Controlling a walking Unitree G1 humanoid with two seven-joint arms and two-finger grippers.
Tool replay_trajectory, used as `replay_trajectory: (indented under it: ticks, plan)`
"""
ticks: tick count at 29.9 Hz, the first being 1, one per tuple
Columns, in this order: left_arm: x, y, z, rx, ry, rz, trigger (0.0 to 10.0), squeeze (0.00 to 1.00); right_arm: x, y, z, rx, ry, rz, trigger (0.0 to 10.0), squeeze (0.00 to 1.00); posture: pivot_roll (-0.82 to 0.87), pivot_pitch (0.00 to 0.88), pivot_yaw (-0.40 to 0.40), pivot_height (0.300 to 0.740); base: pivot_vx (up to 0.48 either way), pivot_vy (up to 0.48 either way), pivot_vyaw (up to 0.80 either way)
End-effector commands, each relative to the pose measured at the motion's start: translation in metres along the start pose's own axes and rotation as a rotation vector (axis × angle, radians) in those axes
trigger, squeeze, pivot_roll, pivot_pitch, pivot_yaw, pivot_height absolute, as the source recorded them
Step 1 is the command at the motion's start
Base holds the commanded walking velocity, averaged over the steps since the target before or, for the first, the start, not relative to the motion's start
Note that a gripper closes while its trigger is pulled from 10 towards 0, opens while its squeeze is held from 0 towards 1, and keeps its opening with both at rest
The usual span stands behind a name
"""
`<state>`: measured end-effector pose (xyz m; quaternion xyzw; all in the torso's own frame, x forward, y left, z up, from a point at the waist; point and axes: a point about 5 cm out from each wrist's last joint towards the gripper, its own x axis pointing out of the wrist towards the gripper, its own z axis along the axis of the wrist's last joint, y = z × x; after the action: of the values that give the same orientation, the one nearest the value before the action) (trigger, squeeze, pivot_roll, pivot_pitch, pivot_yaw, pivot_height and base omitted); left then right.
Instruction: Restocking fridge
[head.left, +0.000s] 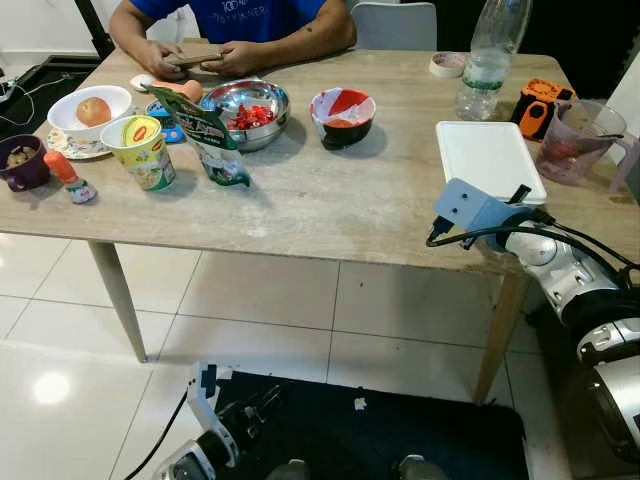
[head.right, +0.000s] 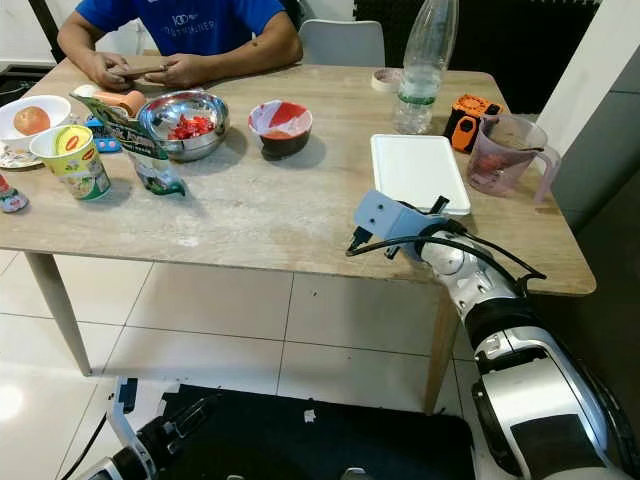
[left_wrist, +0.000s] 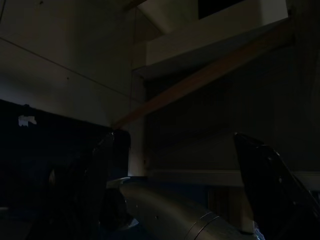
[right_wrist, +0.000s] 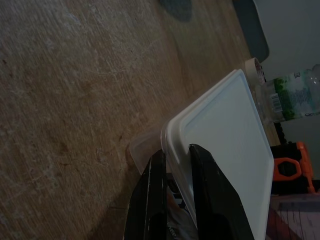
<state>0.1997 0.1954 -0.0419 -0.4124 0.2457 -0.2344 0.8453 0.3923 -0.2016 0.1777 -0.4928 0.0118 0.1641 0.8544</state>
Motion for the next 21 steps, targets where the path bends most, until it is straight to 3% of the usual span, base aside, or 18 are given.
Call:
replay_trajectory:
  ticks: [1, 10, 12, 17, 19, 21]
  plan:
    - [0.000, -0.001, -0.002, -0.006, -0.008, -0.009, 10.0, 0.00, 0.000, 0.010, -0.005, 0.003, 0.024, 0.040, 0.0, 0.00, 0.04, 0.135, -0.012, 0.740, 0.000, 0.000, 0.00]
    - [0.005, -0.006, 0.011, 0.024, -0.031, -0.067, 10.0, 0.00, 0.001, 0.013, 0.004, 0.027, -0.056, 0.056, 0.0, 0.00, 0.03, 0.134, -0.009, 0.740, 0.000, 0.000, 0.00]
    - [0.009, -0.013, 0.019, 0.033, -0.042, -0.157, 10.0, 0.00, 0.001, 0.010, 0.014, 0.102, -0.135, 0.059, 0.0, 0.00, 0.04, 0.133, -0.008, 0.740, 0.000, 0.000, 0.00]
    - [0.013, -0.021, 0.028, 0.038, -0.051, -0.256, 10.0, 0.00, 0.002, 0.006, 0.025, 0.186, -0.216, 0.065, 0.0, 0.00, 0.04, 0.130, -0.006, 0.740, 0.000, 0.000, 0.00]
    - [0.019, -0.038, 0.036, 0.059, -0.026, -0.419, 10.0, 0.00, -0.001, -0.010, 0.045, 0.349, -0.374, 0.071, 0.0, 0.00, 0.04, 0.127, -0.007, 0.740, 0.000, 0.000, 0.00]
    - [0.021, -0.044, 0.038, 0.066, -0.014, -0.473, 10.0, 0.00, -0.003, -0.016, 0.052, 0.396, -0.430, 0.073, 0.0, 0.00, 0.04, 0.127, -0.007, 0.740, 0.000, 0.000, 0.00]
